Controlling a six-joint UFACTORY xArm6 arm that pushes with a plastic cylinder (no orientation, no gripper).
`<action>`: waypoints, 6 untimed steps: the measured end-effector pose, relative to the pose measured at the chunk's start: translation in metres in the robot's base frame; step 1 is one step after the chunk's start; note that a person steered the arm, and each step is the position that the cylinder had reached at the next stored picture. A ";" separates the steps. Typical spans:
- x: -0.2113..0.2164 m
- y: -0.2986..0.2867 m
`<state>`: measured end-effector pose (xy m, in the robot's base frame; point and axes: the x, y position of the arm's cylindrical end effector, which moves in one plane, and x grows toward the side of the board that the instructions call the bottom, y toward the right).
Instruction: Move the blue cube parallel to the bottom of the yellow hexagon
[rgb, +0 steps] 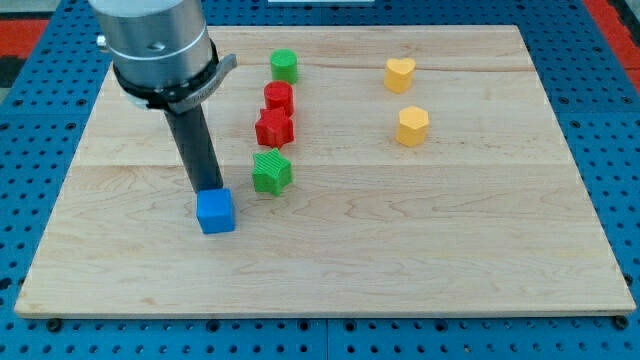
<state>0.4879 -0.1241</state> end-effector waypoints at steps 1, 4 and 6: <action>0.014 0.000; 0.074 -0.025; 0.083 0.024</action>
<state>0.5705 -0.1006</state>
